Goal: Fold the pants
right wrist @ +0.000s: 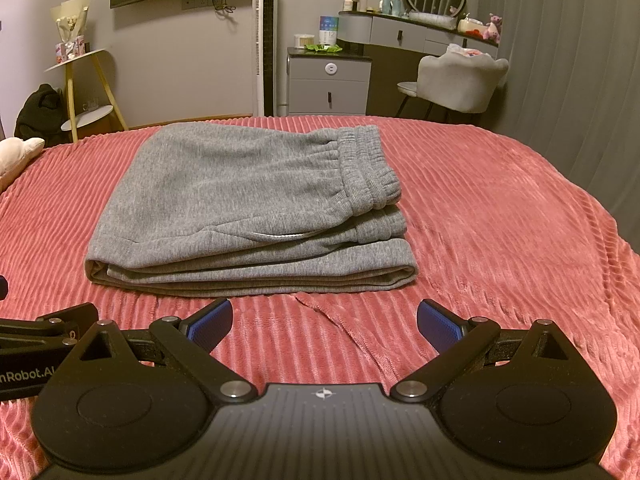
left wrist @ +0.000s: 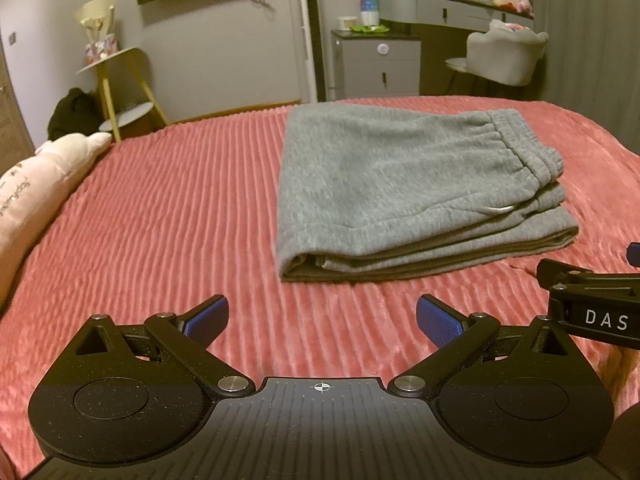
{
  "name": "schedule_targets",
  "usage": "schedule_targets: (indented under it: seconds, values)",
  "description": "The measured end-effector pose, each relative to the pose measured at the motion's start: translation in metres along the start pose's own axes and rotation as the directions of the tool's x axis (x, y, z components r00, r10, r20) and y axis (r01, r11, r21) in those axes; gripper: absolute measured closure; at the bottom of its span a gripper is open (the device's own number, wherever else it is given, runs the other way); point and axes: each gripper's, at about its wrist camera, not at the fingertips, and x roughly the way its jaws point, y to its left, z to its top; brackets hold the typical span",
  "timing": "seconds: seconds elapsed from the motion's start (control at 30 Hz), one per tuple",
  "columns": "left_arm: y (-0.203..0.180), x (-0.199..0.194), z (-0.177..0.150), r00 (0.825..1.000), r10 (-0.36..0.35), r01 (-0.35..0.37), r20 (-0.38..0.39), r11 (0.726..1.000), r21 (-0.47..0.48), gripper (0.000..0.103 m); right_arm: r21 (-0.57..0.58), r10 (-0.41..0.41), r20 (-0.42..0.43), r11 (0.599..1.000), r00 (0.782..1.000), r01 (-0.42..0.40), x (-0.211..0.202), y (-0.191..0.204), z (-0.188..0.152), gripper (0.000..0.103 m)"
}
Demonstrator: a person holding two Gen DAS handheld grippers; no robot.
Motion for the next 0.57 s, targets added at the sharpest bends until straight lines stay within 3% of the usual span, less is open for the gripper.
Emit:
schedule_targets:
  seconds: [0.57]
  values:
    - [0.0018,-0.0009,-0.0019,0.999,-0.038,0.039,0.024,0.999,-0.024,0.000,0.000,-0.001,0.000,1.000,1.000,0.001,0.0001,0.0000,0.0000,0.004]
